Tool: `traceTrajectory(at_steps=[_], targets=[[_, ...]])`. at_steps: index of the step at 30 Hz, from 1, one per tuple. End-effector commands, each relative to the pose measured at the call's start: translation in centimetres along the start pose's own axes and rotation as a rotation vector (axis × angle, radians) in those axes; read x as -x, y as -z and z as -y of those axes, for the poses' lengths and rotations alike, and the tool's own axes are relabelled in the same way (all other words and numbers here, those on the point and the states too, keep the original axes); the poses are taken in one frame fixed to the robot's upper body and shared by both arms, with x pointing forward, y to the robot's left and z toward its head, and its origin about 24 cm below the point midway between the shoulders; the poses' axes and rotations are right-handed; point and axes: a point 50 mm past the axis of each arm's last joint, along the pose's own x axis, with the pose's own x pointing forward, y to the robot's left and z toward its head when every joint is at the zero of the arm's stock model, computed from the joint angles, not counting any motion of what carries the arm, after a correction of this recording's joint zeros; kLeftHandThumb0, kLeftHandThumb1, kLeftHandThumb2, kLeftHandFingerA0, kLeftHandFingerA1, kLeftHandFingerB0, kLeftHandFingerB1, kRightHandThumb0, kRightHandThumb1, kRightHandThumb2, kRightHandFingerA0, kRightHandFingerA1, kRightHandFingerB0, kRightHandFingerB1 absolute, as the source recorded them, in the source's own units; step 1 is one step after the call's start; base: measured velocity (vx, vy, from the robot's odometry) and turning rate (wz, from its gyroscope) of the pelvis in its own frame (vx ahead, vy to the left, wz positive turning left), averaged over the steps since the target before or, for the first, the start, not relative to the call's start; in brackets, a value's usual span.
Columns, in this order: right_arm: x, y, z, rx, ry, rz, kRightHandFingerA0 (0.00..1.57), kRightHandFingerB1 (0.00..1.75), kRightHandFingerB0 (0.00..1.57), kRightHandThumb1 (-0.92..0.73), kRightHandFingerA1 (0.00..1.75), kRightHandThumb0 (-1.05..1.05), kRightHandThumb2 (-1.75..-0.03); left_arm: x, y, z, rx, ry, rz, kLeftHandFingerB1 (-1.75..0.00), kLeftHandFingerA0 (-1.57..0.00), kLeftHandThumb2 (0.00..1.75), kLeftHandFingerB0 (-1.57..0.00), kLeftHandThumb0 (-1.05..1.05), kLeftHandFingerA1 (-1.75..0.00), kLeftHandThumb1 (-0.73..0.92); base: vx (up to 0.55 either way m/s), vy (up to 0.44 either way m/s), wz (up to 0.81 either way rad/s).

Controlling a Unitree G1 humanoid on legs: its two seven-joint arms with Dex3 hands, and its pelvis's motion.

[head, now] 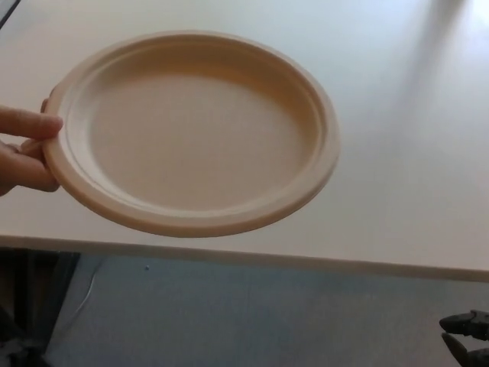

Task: A person passes a plate to the robot and the robot grabs it with its left hand and places it at the centre of the table infront of it

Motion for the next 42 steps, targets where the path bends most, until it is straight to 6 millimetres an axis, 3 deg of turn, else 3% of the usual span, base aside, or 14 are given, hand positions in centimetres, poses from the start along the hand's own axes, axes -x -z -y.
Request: traceTrajectory(at_steps=[1,6,10,13,15,21,28,29,30,31,32,35,37,42], targets=[[0.4,0.6,0.7,0.013,0.025,0.017,0.33,0.49,0.33,-0.84,0.66,-0.72,-0.66,1.4,-0.9,0.0,-0.131,-0.069,0.219,-0.37,-0.14,0.82,-0.09,-0.71,-0.41,0.54,0.0,0.0,0.0],[0.6,1.1,0.7,0.029,0.015,0.011,0.34,0.49,0.34,-0.85,0.66,-0.72,-0.66,4.4,-3.9,1.3,-0.23,-0.143,0.601,-0.37,-0.2,0.81,-0.08,-0.72,-0.41,0.52,0.0,0.0,0.0],[0.5,1.2,0.6,0.044,0.004,-0.002,0.33,0.49,0.33,-0.86,0.64,-0.73,-0.66,10.5,-8.8,2.5,-0.322,-0.219,1.044,-0.37,-0.22,0.83,-0.1,-0.76,-0.42,0.52,0.0,0.0,0.0],[0.6,1.3,0.6,0.043,0.001,-0.01,0.34,0.48,0.35,-0.85,0.63,-0.72,-0.65,14.1,-10.9,2.7,-0.351,-0.248,1.221,-0.28,-0.29,0.61,-0.15,-0.75,-0.33,0.67,0.09,-0.002,0.03],[0.5,1.3,0.5,0.041,-0.001,-0.013,0.35,0.49,0.35,-0.85,0.64,-0.73,-0.65,16.1,-12.0,2.6,-0.352,-0.283,1.314,-0.37,-0.22,0.87,-0.08,-0.77,-0.45,0.53,0.09,-0.003,0.01],[0.6,1.5,0.3,0.037,-0.01,-0.01,0.33,0.52,0.33,-0.84,0.68,-0.73,-0.63,21.1,-13.9,1.5,-0.295,-0.37,1.532,-0.4,-0.27,0.8,-0.15,-0.73,-0.44,0.49,0.03,-0.002,0.0],[0.7,1.7,0.3,0.039,-0.01,-0.022,0.34,0.5,0.36,-0.84,0.65,-0.72,-0.65,24.3,-15.4,0.8,-0.199,-0.49,1.741,-0.43,-0.37,0.84,-0.18,-0.61,-0.54,0.4,0.0,0.0,0.0],[0.6,1.6,0.3,0.039,-0.008,-0.02,0.35,0.49,0.36,-0.84,0.65,-0.72,-0.65,24.5,-15.4,0.9,-0.158,-0.466,1.753,-0.35,-0.35,0.6,-0.3,-0.71,-0.37,0.48,0.0,0.0,0.0],[0.6,1.5,0.4,0.04,-0.006,-0.017,0.35,0.58,0.3,-0.65,0.67,-0.69,-1.11,24.8,-15.6,0.8,-0.138,-0.468,1.778,-0.33,-0.37,0.56,-0.31,-0.58,-0.36,0.51,0.0,0.0,0.0],[0.6,1.5,0.5,0.042,-0.004,-0.013,0.35,0.58,0.3,-0.65,0.67,-0.69,-1.11,25.0,-15.7,0.7,-0.132,-0.485,1.806,-0.33,-0.37,0.56,-0.31,-0.58,-0.36,0.51,0.0,0.0,0.0],[0.6,1.5,0.5,0.04,-0.005,-0.014,0.34,0.49,0.35,-0.84,0.65,-0.72,-0.65,25.2,-15.8,0.6,-0.133,-0.491,1.819,-0.42,-0.28,0.74,-0.22,-0.62,-0.44,0.43,0.0,0.0,0.0],[0.6,1.5,0.6,0.041,-0.009,-0.025,0.34,0.48,0.34,-0.84,0.64,-0.72,-0.65,25.8,-16.2,0.6,-0.063,-0.476,1.826,-0.36,-0.37,0.64,-0.48,-0.56,-0.34,0.77,0.0,0.0,0.0],[0.6,1.6,0.5,0.043,-0.012,-0.03,0.35,0.48,0.36,-0.83,0.64,-0.71,-0.65,26.3,-16.4,0.8,0.024,-0.44,1.777,-0.36,-0.33,0.68,-0.4,-0.68,-0.36,0.9,0.0,0.0,0.0],[0.5,1.5,0.5,0.051,-0.02,-0.03,0.32,0.5,0.36,-0.85,0.64,-0.72,-0.63,26.7,-16.7,0.5,0.036,-0.436,1.75,-0.32,-0.28,0.65,-0.3,-0.74,-0.38,0.84,0.0,0.0,0.0]])
